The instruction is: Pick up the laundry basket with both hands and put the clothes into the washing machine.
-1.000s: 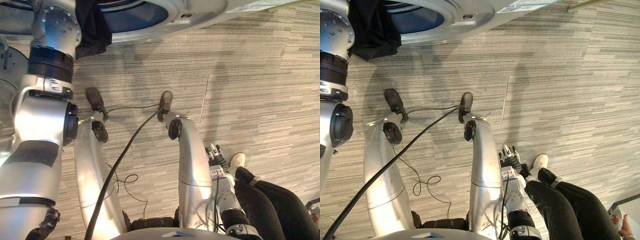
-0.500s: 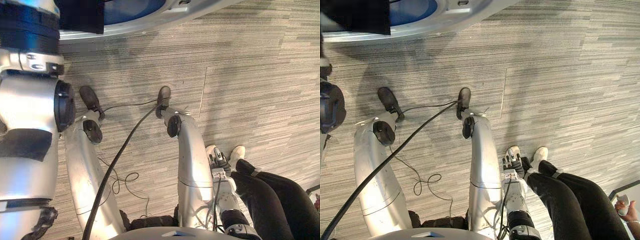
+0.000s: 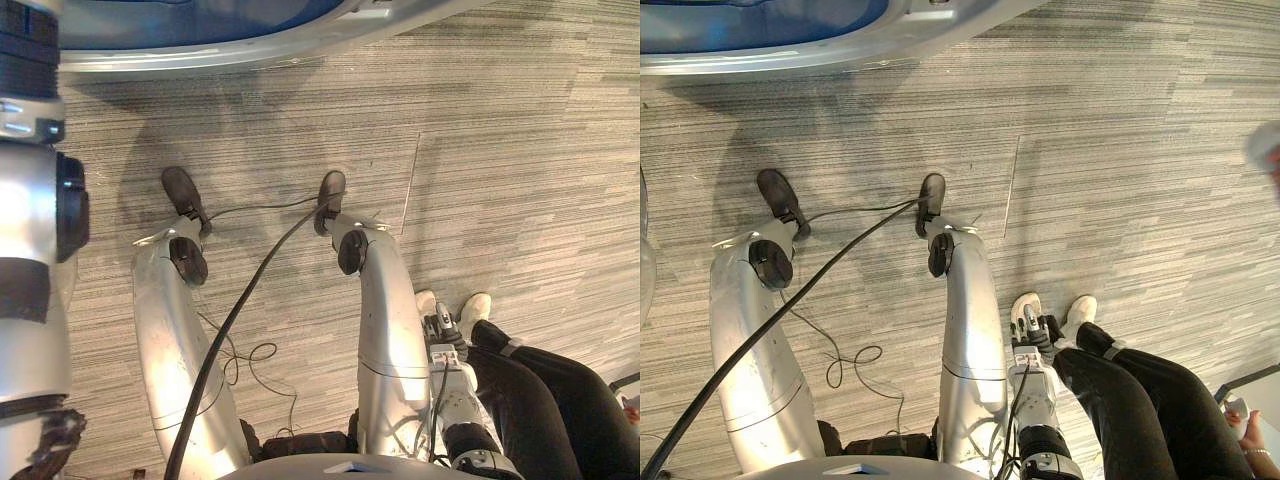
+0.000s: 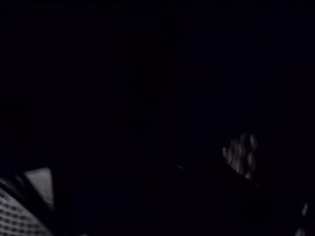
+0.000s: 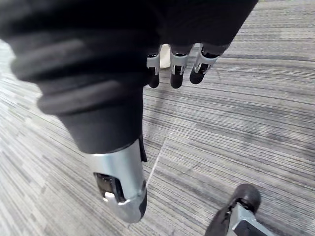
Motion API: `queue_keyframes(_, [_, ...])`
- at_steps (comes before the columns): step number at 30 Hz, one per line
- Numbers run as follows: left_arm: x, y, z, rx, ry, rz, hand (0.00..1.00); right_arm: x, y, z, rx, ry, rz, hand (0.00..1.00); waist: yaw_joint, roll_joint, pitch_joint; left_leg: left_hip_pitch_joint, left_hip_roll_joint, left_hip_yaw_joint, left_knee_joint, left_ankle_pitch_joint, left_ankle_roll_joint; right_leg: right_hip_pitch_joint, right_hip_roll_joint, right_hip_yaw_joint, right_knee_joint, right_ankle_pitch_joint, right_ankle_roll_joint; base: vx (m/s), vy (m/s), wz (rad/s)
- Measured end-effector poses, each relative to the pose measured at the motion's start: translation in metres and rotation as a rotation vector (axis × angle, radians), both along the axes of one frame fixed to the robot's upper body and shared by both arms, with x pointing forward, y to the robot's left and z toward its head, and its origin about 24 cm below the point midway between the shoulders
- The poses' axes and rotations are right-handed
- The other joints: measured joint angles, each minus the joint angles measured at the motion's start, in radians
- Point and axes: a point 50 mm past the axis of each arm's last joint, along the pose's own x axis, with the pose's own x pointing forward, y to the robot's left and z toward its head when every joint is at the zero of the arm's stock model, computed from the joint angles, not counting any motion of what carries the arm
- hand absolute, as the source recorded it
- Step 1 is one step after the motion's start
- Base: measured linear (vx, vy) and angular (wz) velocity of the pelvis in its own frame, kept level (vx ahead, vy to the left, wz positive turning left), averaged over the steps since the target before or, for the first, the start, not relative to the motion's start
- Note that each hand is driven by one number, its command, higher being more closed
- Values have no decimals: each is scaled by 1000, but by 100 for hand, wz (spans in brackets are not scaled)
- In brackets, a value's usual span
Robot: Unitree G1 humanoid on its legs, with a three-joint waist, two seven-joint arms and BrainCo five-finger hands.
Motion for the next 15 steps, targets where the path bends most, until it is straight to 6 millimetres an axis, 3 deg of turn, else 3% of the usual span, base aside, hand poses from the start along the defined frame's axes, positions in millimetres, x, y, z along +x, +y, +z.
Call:
queue_keyframes(3, [34,-1,-32,159,129,220,0,1,1,1,-15,-17,26,0,0,0,0,-2,0,4,-15,3,-1,0,-5,-13,-24,10,-10,-20,50,-8])
queue_keyframes(6, [70,25,-60,114,332,372,0,0,0,-1,-5,-10,24,0,2,0,0,-5,2,11,-43,10,-3,0,-19,-37,-60,27,-18,-31,43,-6])
queue_keyframes(11, [81,41,-68,15,424,417,0,-2,-3,-3,2,-1,6,0,8,0,0,-9,1,21,-71,29,-5,-15,-26,-36,-66,39,-15,-29,13,7])
queue_keyframes(15, [81,53,-69,-176,467,260,0,0,-4,0,1,-12,-2,0,12,0,0,-13,1,12,-71,38,-9,-15,-25,-44,-57,39,-15,-25,8,1])
